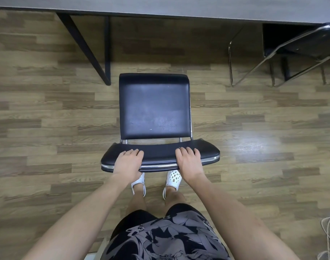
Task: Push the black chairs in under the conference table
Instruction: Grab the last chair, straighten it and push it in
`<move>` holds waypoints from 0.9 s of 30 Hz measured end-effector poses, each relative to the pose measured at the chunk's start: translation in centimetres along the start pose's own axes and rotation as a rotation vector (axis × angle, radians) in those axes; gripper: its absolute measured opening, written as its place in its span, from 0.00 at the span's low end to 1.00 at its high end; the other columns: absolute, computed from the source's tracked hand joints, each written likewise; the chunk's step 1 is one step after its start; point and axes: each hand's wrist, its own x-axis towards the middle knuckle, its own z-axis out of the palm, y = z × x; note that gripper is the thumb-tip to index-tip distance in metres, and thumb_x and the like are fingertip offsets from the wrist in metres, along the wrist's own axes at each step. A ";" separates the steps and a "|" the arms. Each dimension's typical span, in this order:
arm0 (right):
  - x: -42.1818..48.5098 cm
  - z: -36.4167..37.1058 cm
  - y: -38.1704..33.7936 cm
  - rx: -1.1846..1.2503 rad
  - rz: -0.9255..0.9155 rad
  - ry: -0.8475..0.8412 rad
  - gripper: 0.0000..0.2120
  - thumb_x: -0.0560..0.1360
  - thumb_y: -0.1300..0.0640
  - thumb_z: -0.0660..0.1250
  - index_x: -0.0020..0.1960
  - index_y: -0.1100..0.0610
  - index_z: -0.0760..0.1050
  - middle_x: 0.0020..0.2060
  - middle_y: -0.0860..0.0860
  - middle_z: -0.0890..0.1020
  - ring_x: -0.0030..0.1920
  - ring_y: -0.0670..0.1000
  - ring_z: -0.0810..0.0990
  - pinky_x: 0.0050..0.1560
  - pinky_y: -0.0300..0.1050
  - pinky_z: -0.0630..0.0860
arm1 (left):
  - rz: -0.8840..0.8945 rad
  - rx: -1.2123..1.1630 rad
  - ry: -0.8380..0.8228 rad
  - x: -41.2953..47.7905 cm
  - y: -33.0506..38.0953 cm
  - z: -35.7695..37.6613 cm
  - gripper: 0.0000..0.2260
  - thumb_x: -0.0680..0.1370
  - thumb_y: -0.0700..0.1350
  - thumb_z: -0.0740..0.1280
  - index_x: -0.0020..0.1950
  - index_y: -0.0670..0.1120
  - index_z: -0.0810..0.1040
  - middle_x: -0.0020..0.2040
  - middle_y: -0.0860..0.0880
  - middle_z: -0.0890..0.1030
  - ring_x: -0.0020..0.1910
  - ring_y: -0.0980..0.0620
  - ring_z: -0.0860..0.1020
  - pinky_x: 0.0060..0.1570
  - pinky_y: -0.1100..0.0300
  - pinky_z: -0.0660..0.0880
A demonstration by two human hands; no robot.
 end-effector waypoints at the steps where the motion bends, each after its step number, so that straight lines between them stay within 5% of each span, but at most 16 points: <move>1: 0.0 0.0 0.0 -0.003 0.002 0.008 0.27 0.51 0.66 0.76 0.47 0.57 0.72 0.41 0.53 0.79 0.43 0.58 0.77 0.52 0.57 0.74 | 0.006 0.001 -0.004 0.0 0.0 0.0 0.25 0.71 0.51 0.71 0.65 0.48 0.69 0.63 0.51 0.76 0.64 0.49 0.73 0.66 0.54 0.66; 10: 0.1 -0.6 -0.3 -0.018 0.024 -0.056 0.31 0.51 0.67 0.77 0.52 0.57 0.72 0.46 0.55 0.80 0.48 0.58 0.78 0.56 0.60 0.72 | -0.019 -0.016 -0.021 -0.2 0.2 -0.7 0.26 0.73 0.47 0.69 0.69 0.49 0.66 0.71 0.51 0.71 0.72 0.50 0.67 0.70 0.56 0.61; 27: 1.1 -2.0 -0.7 0.000 0.015 -0.068 0.37 0.44 0.68 0.77 0.52 0.59 0.73 0.46 0.56 0.80 0.48 0.59 0.78 0.56 0.61 0.72 | 0.003 -0.046 -0.023 0.4 -1.4 -2.1 0.29 0.73 0.45 0.66 0.74 0.48 0.65 0.72 0.51 0.70 0.73 0.50 0.66 0.67 0.56 0.63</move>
